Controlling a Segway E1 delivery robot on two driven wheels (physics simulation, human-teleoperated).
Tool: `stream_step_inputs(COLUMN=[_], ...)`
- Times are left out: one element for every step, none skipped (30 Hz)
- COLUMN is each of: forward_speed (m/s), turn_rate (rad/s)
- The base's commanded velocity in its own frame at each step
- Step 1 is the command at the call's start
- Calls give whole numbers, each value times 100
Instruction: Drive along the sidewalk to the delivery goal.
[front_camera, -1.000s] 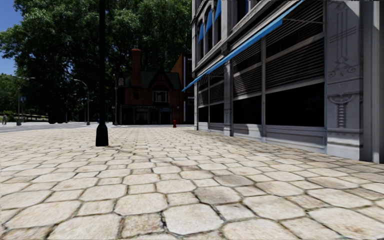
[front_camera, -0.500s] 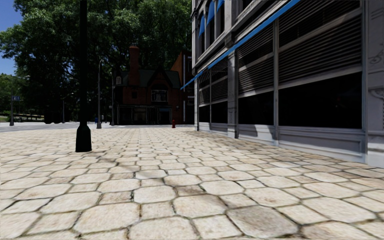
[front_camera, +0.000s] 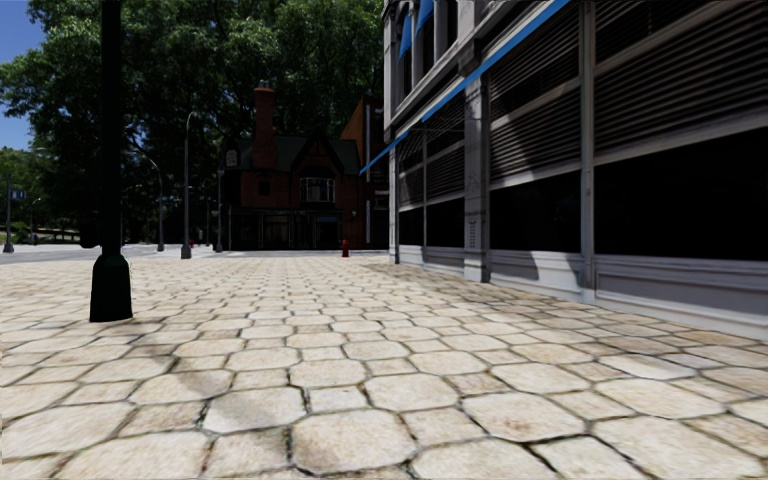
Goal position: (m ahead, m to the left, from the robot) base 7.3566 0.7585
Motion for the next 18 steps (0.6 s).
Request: stream_step_inputs(forward_speed=[200, 200, 200, 200, 200, 200, 200, 200, 200, 200, 200, 200, 200, 200, 200, 200, 200, 200], turn_rate=[0, 0, 0, 0, 0, 0, 0, 0, 0, 0, 0, 0, 0, 0, 0, 0, 0, 0])
